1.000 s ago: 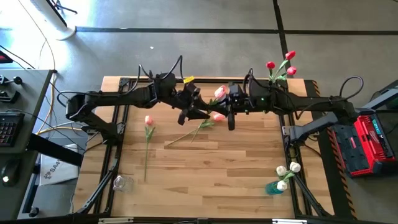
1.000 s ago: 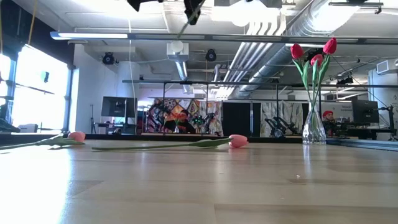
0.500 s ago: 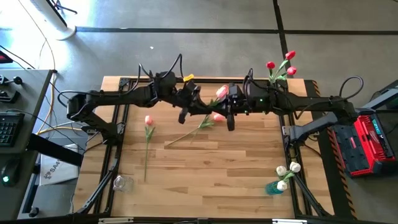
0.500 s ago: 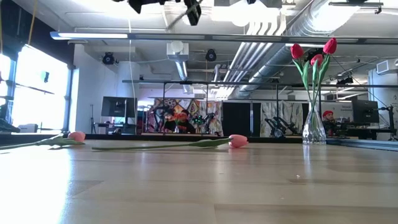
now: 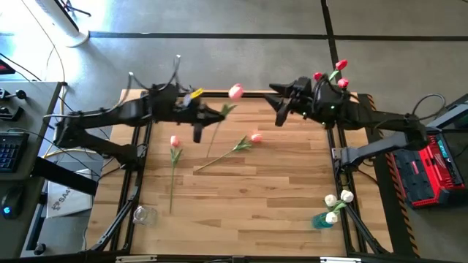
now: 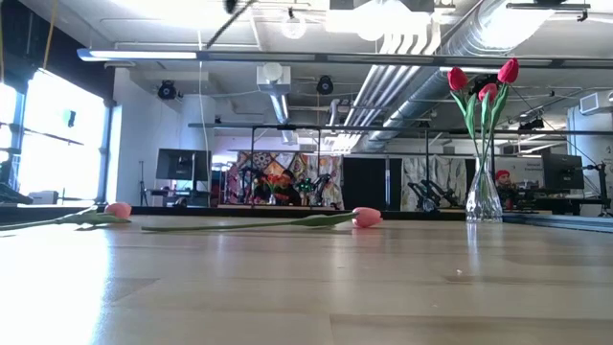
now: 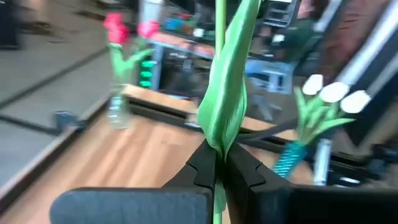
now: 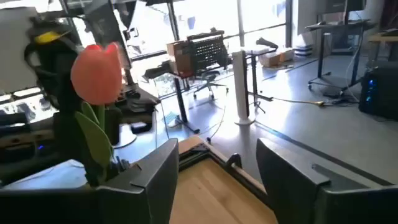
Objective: Sort flowers into vase by color
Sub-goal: Put the center pink flower into the bottom transparent vase
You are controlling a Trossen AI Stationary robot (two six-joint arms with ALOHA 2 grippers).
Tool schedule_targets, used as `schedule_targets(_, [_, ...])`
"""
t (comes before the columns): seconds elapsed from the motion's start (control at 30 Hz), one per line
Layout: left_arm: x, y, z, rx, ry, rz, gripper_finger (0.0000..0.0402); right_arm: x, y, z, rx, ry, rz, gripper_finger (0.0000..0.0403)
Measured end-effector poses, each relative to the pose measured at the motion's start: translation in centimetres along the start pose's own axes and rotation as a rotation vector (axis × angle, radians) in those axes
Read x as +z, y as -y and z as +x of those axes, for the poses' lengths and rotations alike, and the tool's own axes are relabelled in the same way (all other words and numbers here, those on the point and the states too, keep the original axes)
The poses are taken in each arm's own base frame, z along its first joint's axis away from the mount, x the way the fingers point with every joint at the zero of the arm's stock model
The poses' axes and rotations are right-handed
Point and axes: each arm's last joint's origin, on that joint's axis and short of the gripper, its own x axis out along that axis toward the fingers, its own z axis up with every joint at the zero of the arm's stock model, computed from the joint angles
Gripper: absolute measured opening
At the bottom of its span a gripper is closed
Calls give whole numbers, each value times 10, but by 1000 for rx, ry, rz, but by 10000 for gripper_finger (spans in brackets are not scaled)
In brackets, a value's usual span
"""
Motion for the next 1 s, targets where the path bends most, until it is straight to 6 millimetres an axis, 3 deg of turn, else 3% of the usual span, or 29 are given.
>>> schedule_targets(0.17, [2, 24, -36, 102, 25, 29, 1, 2, 13, 3, 32, -22, -17, 204])
schedule_targets(0.33, [-11, 58, -65, 135, -31, 120, 0, -5, 18, 17, 149, -78, -26, 204])
schedule_targets(0.53, [-26, 85, -103, 65, -79, 213, 0, -13, 10, 26, 222, -129, 83, 204])
schedule_targets(0.73, [-59, 87, -135, -103, -34, 190, 0, -18, -24, 27, 323, -90, 153, 204])
schedule_targets(1.0, [-113, 78, -167, -430, 58, 56, 0, -39, -56, 21, 249, -159, 190, 204])
